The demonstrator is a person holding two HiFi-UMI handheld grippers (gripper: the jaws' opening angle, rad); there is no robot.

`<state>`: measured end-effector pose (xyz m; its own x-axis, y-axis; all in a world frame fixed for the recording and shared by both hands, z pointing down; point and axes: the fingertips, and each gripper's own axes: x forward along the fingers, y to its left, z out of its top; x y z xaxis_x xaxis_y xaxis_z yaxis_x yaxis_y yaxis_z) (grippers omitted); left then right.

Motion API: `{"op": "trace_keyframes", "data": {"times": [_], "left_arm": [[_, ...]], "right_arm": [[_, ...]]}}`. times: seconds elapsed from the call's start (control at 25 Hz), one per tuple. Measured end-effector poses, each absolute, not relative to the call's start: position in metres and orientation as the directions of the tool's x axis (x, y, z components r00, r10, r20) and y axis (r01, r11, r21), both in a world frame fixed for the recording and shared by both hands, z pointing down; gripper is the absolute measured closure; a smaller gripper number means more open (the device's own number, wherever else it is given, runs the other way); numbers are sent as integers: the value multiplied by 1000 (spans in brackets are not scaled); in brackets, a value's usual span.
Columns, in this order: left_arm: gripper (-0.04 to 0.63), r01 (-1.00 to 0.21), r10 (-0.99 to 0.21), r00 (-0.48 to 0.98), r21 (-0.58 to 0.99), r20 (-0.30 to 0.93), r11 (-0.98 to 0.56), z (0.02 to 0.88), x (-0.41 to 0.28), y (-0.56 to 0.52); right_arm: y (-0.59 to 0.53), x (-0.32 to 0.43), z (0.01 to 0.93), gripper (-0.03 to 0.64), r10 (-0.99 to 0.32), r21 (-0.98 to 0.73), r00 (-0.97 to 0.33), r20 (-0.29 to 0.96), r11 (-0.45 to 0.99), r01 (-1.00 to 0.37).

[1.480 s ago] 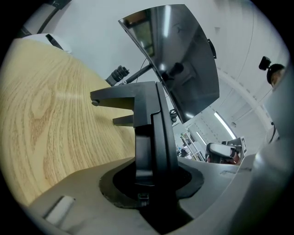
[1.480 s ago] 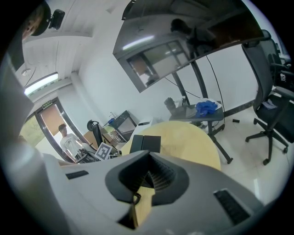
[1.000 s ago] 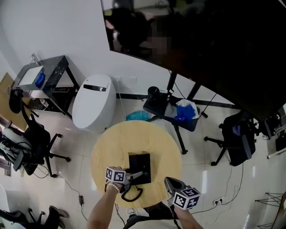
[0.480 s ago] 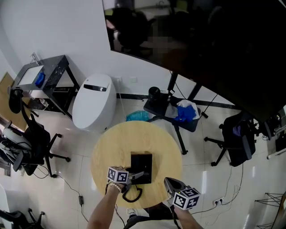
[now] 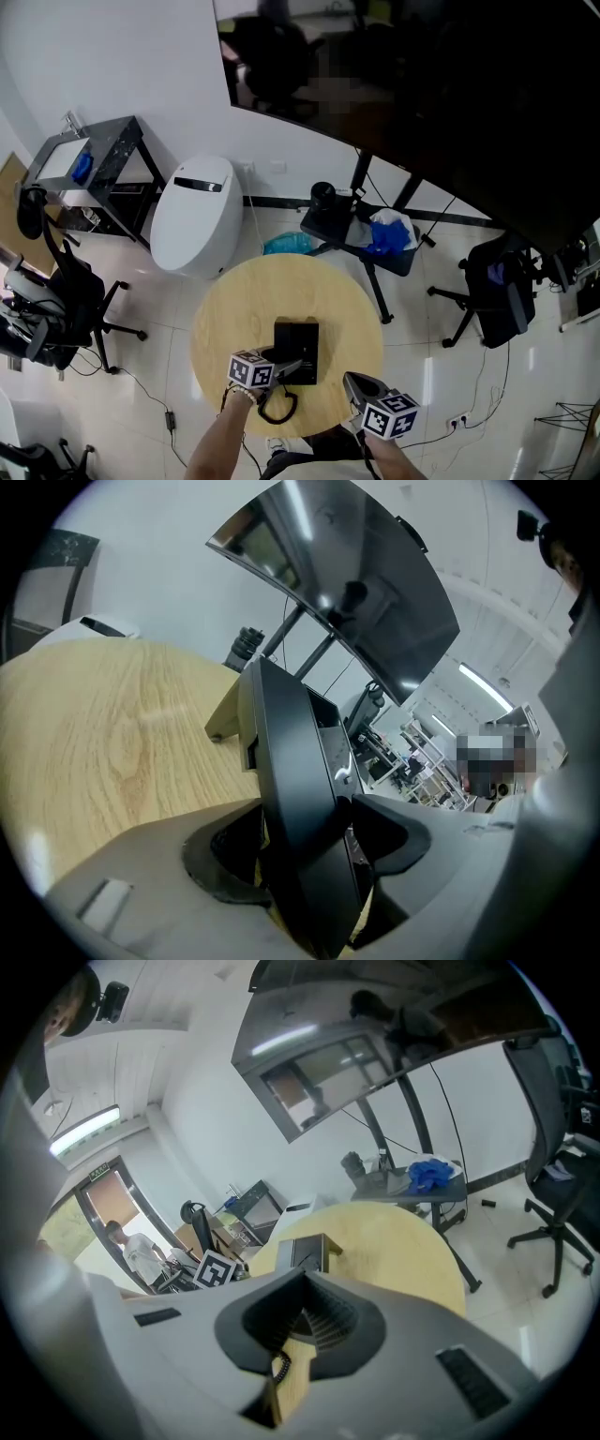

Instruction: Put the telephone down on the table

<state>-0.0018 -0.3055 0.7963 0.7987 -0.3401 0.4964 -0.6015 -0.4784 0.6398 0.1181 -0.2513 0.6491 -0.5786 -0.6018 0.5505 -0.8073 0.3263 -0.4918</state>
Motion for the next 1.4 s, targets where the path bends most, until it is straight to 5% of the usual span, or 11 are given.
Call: {"op": "trace_keyframes", "data": {"times": [0.2, 0.4, 0.76, 0.92, 1.2, 1.4], "left_arm": [[257, -647, -379, 762, 594, 526, -478, 800, -7, -309], [137, -731, -441, 682, 524, 584, -436, 807, -21, -313], [144, -749, -649, 622, 576, 439, -328, 736, -69, -302], [218, -752, -742, 564, 596, 362, -281, 695, -113, -280], [592, -769, -808, 483, 604, 337, -208, 647, -159, -216], [592, -763, -814, 467, 623, 345, -174, 623, -166, -174]], "right_arm": [[-251, 117, 650, 617, -598, -491, -580, 553, 329, -807], [-250, 115, 652, 617, -593, -488, -580, 558, 330, -808], [-251, 119, 645, 617, -622, -472, -558, 549, 320, -821], [-255, 118, 639, 617, -649, -449, -541, 535, 324, -833], [-244, 111, 615, 617, -695, -416, -522, 495, 338, -844], [-216, 95, 597, 617, -717, -426, -529, 455, 346, -836]]}}
